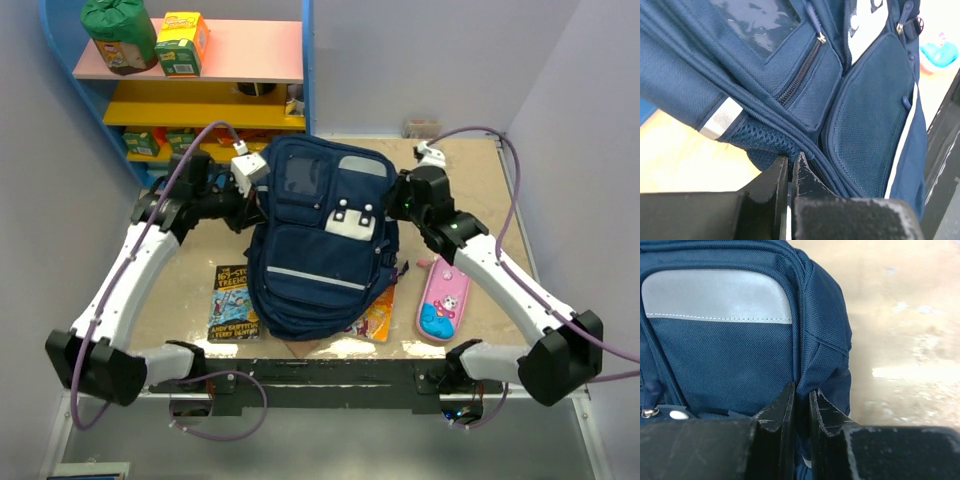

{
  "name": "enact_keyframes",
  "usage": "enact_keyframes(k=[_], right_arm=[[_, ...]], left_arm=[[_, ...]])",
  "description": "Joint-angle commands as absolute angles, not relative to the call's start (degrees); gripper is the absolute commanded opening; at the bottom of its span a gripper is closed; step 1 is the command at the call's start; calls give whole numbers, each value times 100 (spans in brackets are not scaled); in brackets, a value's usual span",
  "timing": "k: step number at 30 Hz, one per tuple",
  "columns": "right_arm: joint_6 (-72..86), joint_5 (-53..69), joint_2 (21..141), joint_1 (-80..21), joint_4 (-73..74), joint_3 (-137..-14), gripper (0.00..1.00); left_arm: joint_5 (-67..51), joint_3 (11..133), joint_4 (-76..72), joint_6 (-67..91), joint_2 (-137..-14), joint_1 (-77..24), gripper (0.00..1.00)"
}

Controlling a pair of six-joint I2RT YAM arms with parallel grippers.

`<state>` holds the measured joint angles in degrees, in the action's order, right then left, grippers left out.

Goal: Pack the student bag
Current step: Pick up the student bag at the center of the board, then place the student bag at the center of the board.

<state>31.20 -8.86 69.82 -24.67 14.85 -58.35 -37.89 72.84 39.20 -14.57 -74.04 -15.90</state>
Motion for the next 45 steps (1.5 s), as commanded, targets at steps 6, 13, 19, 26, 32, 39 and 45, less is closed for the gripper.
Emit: enact_keyframes(k=[6, 13, 19, 26, 32, 39, 45], right_arm=[[3366, -483, 7874, -4420, 1327, -7619, 0], [3217, -747, 9069, -5457, 1398, -8928, 0], [2936, -563, 10132, -5722, 644, -9263, 0], [2189, -554, 11354, -5722, 914, -10326, 0], [2136, -413, 11829, -5713, 1081, -11021, 0], [2197, -413, 12076, -5669, 1117, -11399, 0], [2346, -230, 12208, -5318, 880, -11470, 0]], left_arm=[[-4324, 7943, 5358, -2100, -6592, -705, 0], [-3922, 8219, 6390, -2751, -6267, 0, 0], [-2850, 7279, 5951, -2760, -5766, 185, 0], [-1294, 5655, 5134, -3286, -5625, 211, 72], [-878, 5571, 4561, -3533, -5273, 316, 100], [-2010, 6082, 4992, -3683, -5335, 325, 100], [-3689, 5538, 4703, -3691, -5685, 325, 99]])
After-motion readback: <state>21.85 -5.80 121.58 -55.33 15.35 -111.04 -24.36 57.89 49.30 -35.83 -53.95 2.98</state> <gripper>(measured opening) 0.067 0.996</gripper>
